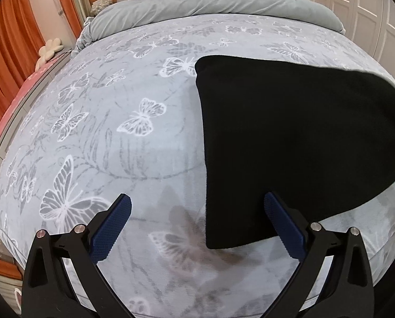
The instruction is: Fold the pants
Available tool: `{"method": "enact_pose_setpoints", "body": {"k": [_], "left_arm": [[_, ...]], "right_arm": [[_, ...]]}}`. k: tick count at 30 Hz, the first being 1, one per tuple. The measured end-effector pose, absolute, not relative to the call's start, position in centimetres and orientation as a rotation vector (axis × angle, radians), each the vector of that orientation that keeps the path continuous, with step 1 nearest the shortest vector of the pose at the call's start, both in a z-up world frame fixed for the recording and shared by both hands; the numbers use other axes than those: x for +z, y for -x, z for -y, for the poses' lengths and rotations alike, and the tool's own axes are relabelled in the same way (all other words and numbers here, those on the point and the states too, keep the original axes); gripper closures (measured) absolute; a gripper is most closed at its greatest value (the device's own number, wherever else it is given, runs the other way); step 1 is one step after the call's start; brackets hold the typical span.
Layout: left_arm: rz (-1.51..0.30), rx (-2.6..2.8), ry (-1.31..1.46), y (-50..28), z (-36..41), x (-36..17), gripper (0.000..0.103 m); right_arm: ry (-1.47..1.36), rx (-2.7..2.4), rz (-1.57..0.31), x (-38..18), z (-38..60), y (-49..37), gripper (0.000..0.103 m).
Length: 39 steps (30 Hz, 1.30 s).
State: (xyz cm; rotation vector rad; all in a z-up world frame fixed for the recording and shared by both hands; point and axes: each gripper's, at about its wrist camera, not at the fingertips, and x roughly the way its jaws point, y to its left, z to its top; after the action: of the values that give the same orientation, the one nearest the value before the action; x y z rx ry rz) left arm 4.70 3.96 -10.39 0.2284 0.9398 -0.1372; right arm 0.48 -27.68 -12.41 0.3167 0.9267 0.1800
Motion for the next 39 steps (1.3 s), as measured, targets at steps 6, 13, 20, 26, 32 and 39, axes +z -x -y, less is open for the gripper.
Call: {"method": "enact_pose_setpoints", "body": {"k": [6,13,20,26,32,39], "left_arm": [[-0.942,-0.137,-0.225,-4.7,-3.8,-10.3,0.005],[-0.979,-0.301,-0.056,-4.4,-4.6,-9.4,0.005],[-1.201,-0.313,0.313,-9.2,-7.2,-13.2,0.005],[-1.193,-0.423,0.341,-10.3,-4.0,-13.2,0.011],[-1.169,-0.45,0.356,-9.4,-2.9,-11.5,0.068],[-1.187,-0.523,0.283,-3.2,-5.5,-9.2,0.064]], "right_arm": [[-0.323,0.126,-0.881,-12.0,28.7,0.4,0.048],[-0.46,0.068,-0.846,-11.7,31.8,1.1,0.029],[-0.641,0.153,-0.979,-15.3,31.9,-1.2,0.016],[-0.577,0.118,-0.959,-15.7,30.1,-2.5,0.023],[-0.566,0.187,-0.882,-13.6,29.4,-0.8,0.074],[-0.604,0.284,-0.864,-12.0,28.4,6.5,0.071]]}}
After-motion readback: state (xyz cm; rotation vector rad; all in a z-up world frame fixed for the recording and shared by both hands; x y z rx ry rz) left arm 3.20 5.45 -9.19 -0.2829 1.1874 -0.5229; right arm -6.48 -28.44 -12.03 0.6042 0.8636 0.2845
